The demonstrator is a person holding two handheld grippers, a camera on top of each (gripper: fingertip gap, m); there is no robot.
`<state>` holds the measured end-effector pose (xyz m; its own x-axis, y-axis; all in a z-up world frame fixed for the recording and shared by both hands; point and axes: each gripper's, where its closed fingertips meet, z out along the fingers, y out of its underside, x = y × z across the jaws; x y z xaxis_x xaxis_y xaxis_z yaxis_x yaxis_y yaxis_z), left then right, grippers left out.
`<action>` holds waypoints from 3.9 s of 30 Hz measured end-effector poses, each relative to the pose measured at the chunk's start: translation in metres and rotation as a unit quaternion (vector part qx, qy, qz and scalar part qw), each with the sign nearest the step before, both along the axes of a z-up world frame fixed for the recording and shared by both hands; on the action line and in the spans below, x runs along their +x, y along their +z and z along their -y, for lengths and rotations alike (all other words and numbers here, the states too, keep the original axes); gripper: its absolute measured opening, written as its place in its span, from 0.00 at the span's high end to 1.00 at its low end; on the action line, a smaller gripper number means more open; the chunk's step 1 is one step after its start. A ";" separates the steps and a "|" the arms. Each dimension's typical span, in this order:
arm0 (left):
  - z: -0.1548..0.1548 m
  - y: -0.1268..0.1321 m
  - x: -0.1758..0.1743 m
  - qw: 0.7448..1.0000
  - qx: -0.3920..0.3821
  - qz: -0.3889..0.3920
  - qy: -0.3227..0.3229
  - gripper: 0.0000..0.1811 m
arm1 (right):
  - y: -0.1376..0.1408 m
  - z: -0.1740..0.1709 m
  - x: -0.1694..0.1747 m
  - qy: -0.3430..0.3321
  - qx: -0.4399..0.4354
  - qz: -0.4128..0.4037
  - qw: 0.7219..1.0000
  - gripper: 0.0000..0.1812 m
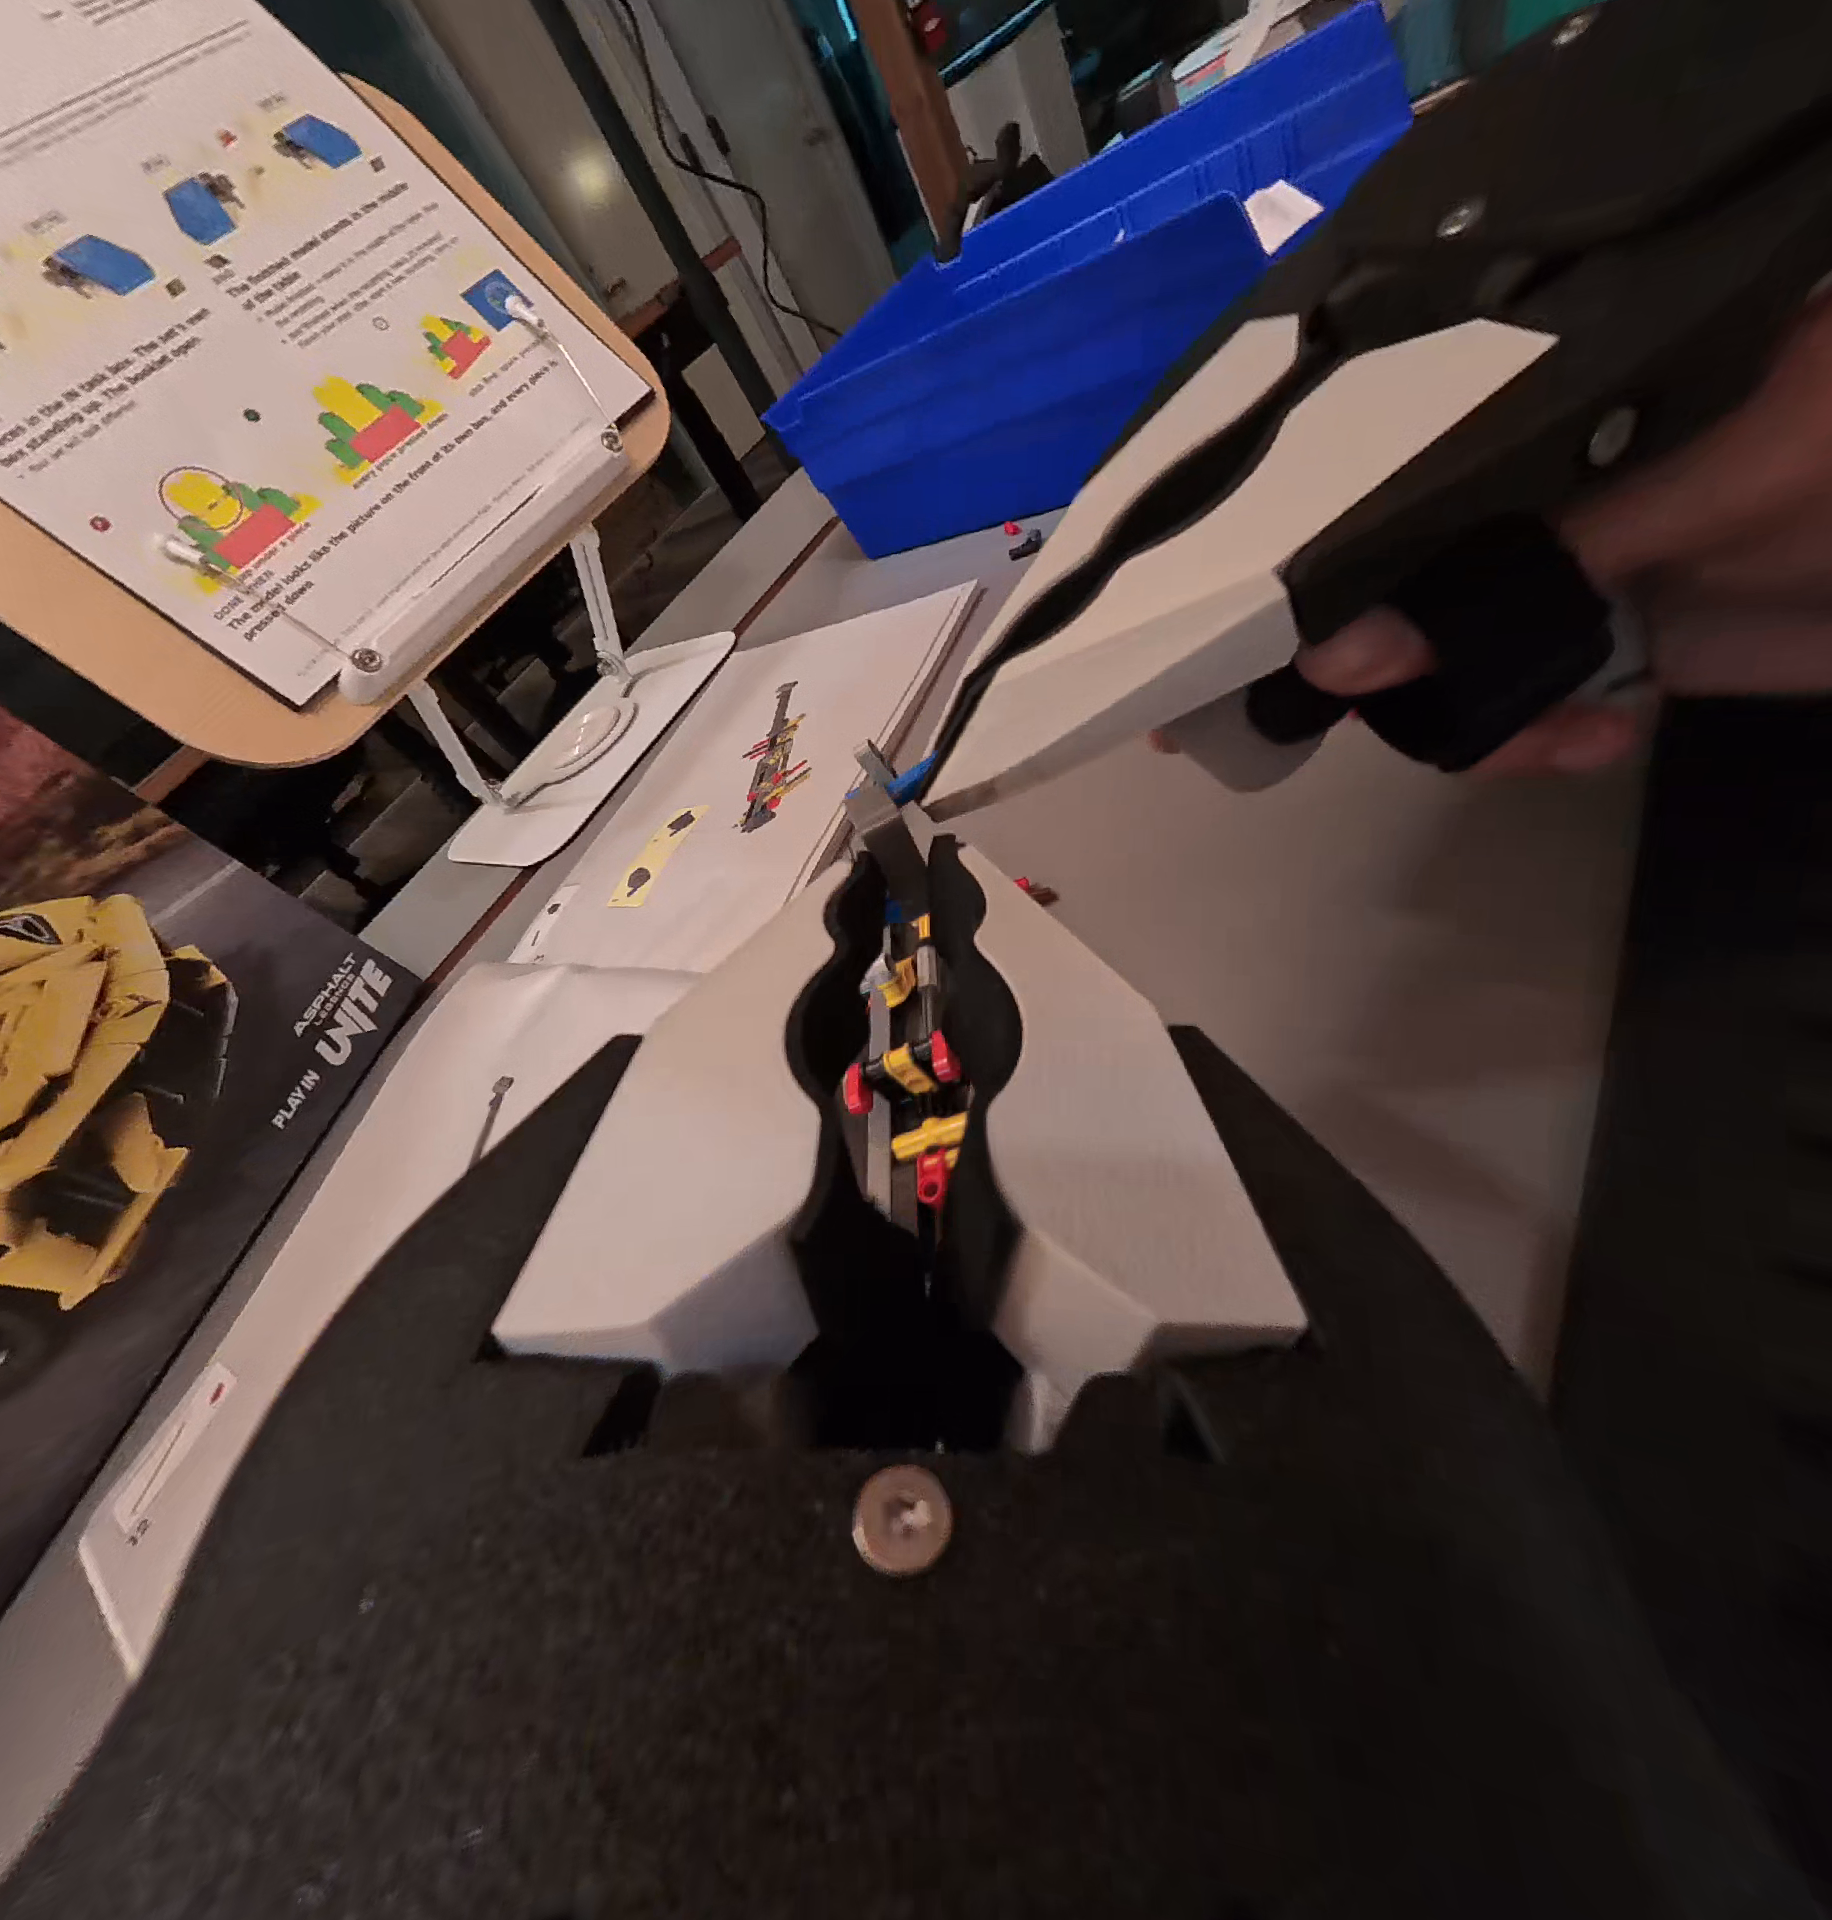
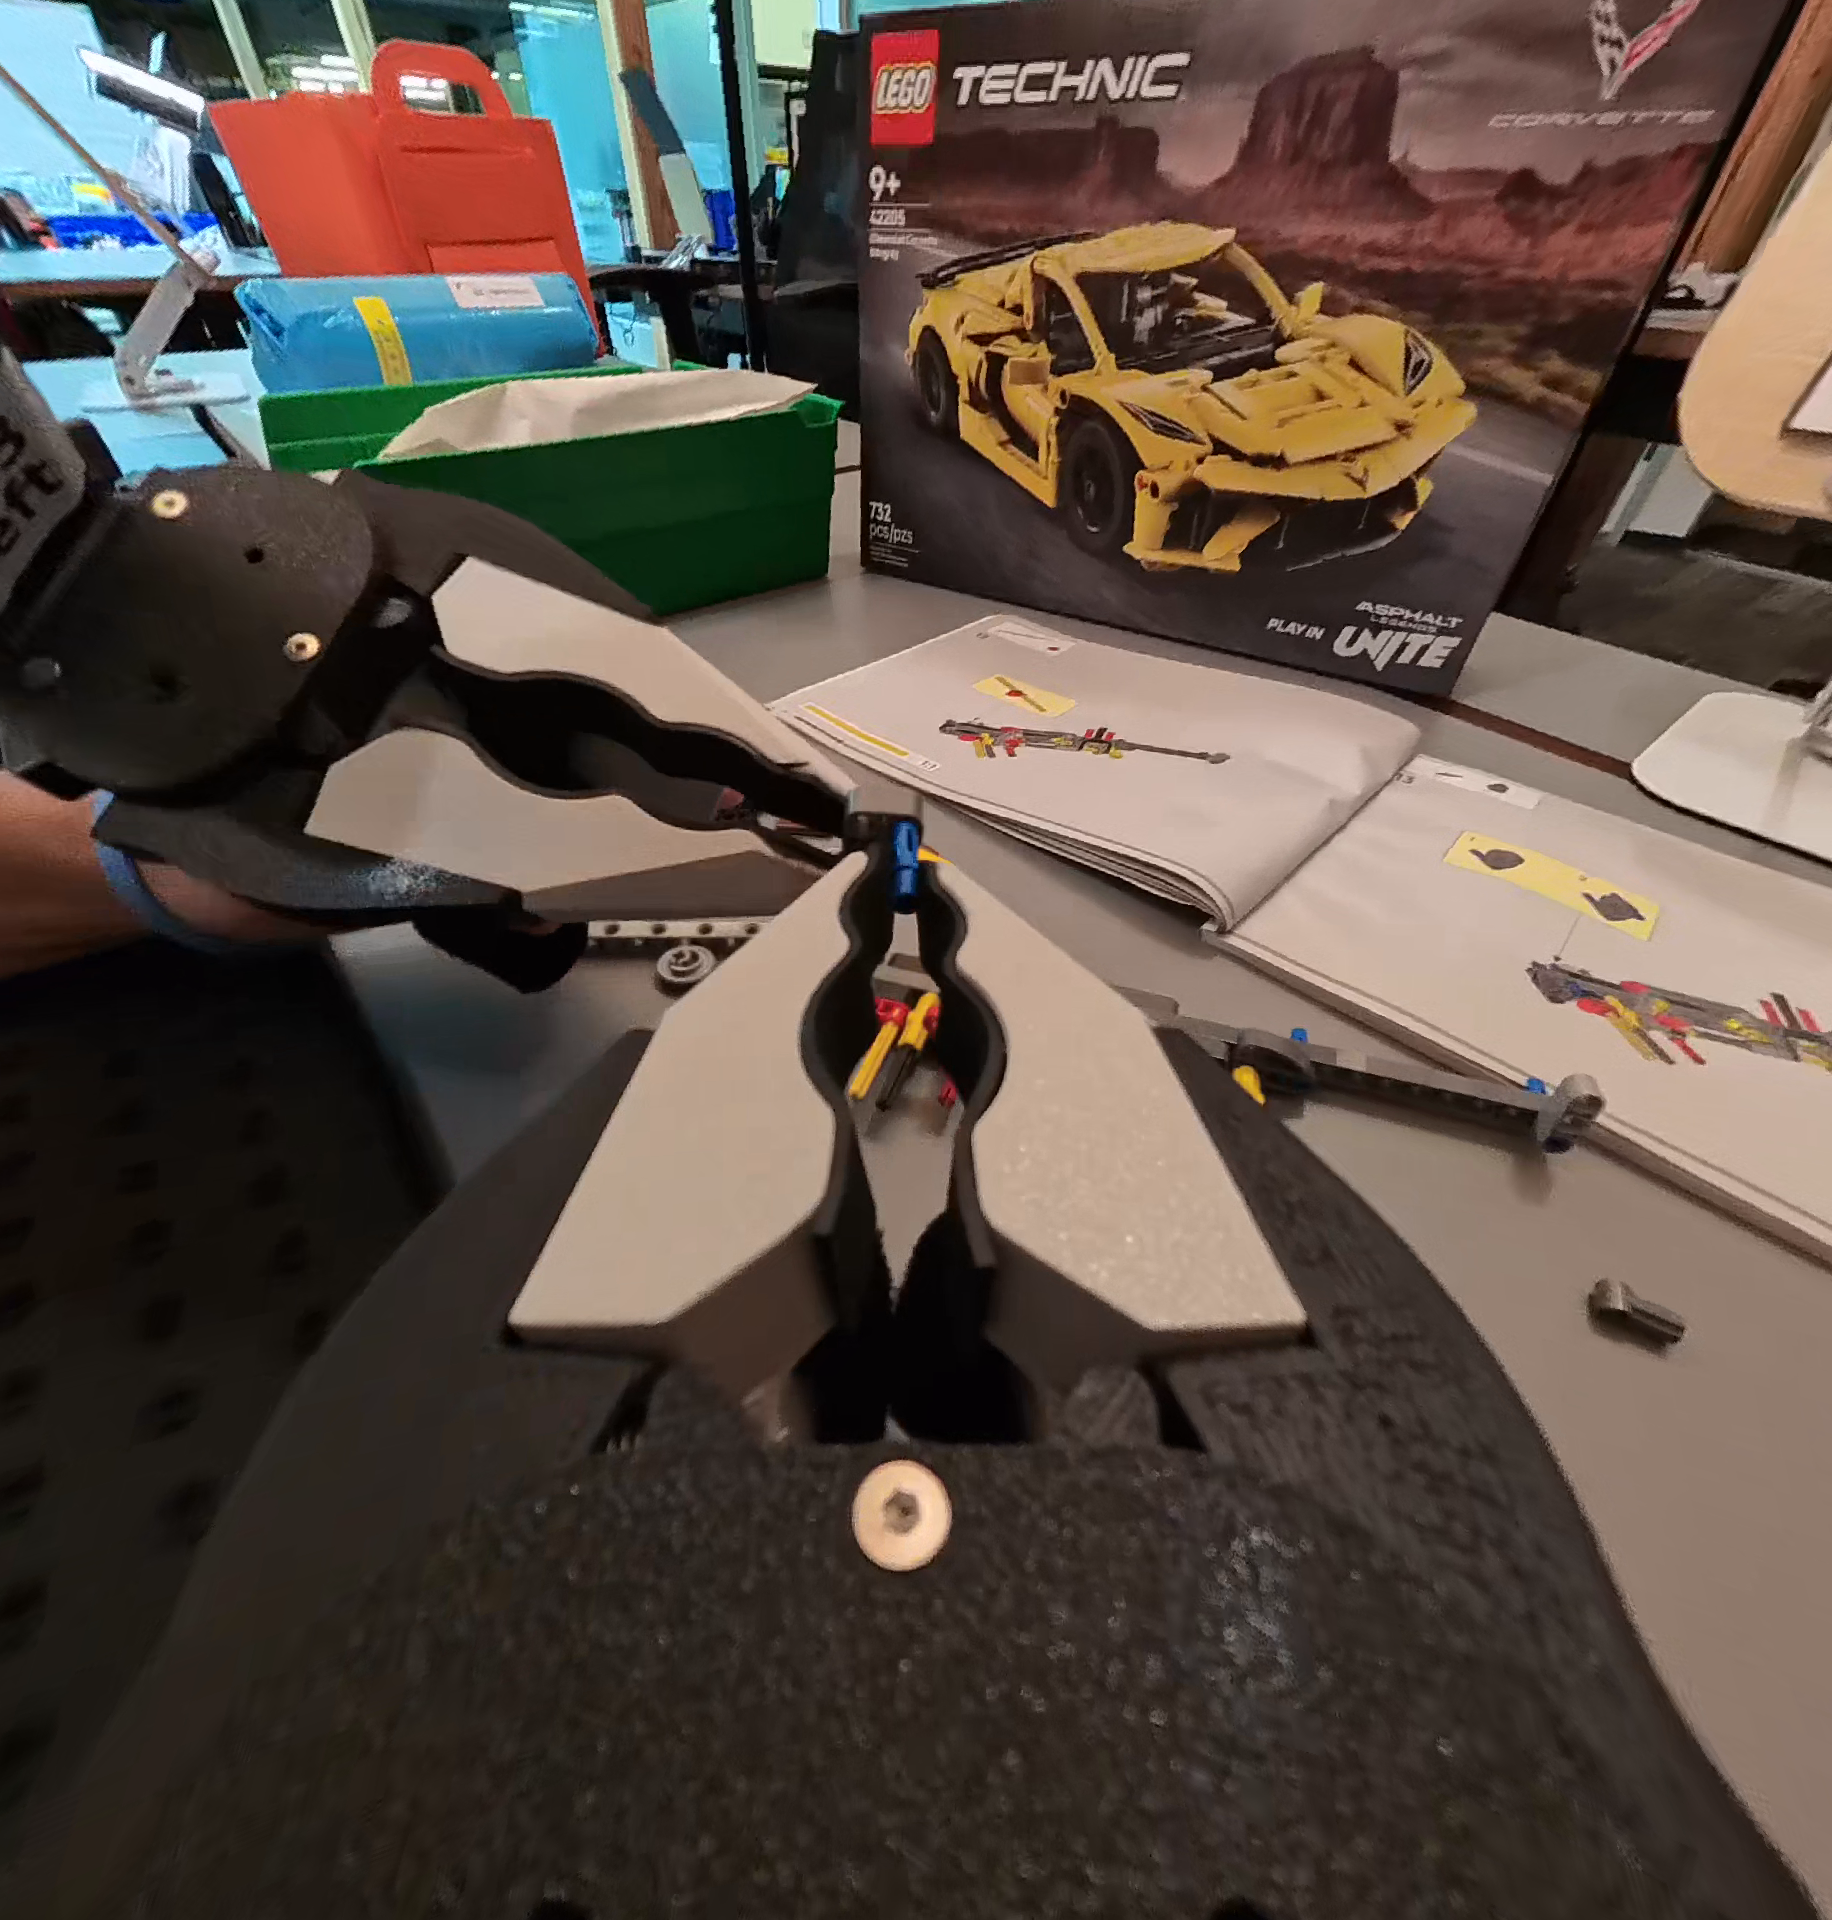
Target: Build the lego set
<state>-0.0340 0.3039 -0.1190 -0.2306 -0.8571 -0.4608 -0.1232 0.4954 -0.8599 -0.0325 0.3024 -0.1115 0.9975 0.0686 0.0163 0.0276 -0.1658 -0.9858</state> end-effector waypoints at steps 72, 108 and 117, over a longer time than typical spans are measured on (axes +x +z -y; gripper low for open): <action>0.035 0.002 -0.040 0.974 -0.115 -0.055 -0.188 0.96 | 0.005 0.030 -0.051 0.268 0.029 -0.106 0.957 0.87; 0.020 -0.007 -0.020 0.980 -0.149 -0.080 -0.104 0.96 | -0.006 0.017 -0.028 0.206 0.002 -0.100 0.974 0.87; -0.009 -0.017 -0.005 0.984 -0.150 -0.095 -0.003 0.96 | -0.011 -0.005 0.001 0.074 -0.025 -0.102 0.992 0.93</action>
<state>-0.0392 0.3128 -0.1359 -0.2935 -0.9462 -0.1360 -0.2937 0.2247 -0.9291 -0.0314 0.3072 -0.1222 0.9586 0.2105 -0.1918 -0.1435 -0.2244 -0.9639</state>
